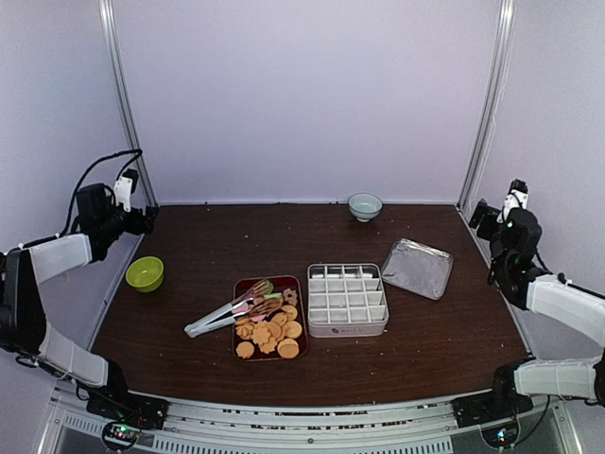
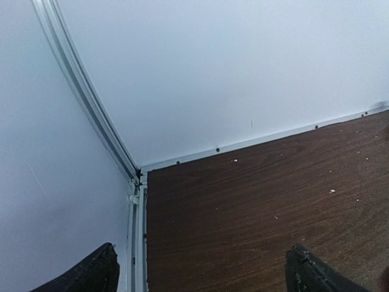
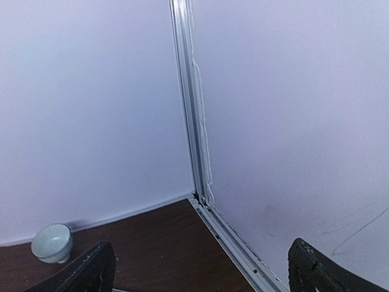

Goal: Pack the cookies
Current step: Pick up the clamp at the center of the board.

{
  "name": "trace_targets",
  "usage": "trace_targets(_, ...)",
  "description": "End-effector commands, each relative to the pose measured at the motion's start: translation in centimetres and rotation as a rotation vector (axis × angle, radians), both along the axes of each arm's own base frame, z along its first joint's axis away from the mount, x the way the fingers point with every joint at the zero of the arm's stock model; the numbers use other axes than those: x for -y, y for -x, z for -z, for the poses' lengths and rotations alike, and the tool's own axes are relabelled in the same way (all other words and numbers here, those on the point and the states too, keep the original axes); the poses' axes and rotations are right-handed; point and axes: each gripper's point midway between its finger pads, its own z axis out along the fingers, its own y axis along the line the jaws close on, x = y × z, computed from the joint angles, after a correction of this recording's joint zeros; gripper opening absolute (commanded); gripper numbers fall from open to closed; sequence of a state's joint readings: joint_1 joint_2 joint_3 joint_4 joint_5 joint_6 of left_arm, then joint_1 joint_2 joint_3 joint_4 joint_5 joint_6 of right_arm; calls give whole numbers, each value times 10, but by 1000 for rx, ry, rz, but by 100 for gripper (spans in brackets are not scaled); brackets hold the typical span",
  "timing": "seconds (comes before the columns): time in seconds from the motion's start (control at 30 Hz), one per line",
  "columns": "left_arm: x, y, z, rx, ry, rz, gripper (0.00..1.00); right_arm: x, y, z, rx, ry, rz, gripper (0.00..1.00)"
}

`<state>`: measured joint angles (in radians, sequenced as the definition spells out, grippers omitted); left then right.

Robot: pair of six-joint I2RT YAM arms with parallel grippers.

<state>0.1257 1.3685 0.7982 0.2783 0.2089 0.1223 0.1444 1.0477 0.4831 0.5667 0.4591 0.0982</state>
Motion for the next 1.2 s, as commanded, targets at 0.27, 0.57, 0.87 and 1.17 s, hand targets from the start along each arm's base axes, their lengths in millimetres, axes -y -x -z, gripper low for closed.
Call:
trace_targets(0.27, 62, 65, 1, -367, 79, 392, 98, -94, 6, -51, -26, -306, -532, 100)
trace_targets(0.57, 70, 105, 0, -420, 33, 451, 98, -215, 35, -28, -233, -301, -854, 100)
trace_targets(0.87, 72, 133, 4, -489, 12, 471, 98, -317, 85, 7, -514, -141, -1036, 100)
trace_targets(1.17, 108, 173, 32, -604, -86, 699, 98, -369, 128, 42, -716, 42, -1120, 99)
